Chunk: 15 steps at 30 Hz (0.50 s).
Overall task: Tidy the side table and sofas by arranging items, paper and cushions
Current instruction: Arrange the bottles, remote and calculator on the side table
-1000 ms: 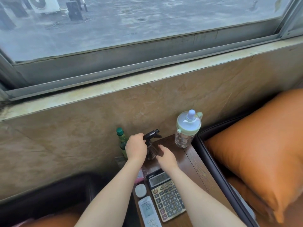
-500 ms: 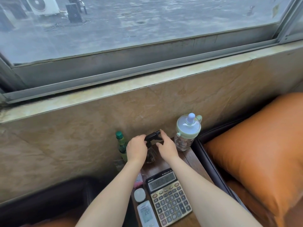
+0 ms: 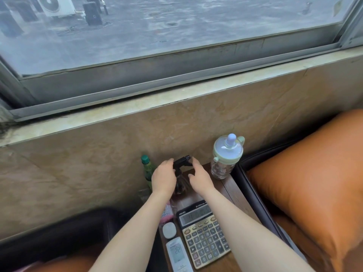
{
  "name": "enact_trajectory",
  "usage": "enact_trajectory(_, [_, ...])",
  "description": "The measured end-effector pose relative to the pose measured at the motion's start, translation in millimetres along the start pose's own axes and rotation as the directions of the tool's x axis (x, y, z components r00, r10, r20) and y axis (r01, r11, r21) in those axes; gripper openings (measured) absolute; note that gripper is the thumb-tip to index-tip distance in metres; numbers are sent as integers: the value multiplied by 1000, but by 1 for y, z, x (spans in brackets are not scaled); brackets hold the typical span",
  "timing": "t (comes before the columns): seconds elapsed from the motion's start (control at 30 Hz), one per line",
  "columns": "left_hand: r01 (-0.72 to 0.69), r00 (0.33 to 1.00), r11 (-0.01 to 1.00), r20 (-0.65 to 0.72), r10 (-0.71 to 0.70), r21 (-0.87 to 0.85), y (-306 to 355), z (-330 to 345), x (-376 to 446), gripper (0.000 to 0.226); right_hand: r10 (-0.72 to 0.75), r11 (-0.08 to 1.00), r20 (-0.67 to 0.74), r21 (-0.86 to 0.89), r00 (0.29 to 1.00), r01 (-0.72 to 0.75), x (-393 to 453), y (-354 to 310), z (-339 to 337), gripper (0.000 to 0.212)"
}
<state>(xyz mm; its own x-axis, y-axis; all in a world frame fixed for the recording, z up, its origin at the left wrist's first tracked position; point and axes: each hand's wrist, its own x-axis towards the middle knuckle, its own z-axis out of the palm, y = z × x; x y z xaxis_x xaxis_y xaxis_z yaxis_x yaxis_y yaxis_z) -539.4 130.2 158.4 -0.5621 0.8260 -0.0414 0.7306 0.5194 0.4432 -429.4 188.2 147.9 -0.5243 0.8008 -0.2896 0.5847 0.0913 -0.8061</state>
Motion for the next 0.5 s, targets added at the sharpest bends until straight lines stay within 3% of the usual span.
enact_trajectory(0.13, [2, 998, 1000, -64, -3, -20, 0, 4, -15, 53, 13, 1000, -18, -12, 1000, -13, -16, 5, -7, 62])
enact_trajectory(0.23, [-16, 990, 997, -142, 26, 70, 6, 8, -39, 57, 23, 999, -62, -32, 998, -25, -39, 17, -12, 55])
enact_trajectory(0.4, [-82, 992, 966, -79, 104, 246, 28, 16, -104, 55, -11, 982, -37, -188, 999, 4, -86, 50, -20, 49])
enact_trajectory(0.5, [-54, 997, 951, -42, 70, 304, 40, 23, -147, 56, -76, 943, 20, -323, 997, 78, -115, 62, -34, 50])
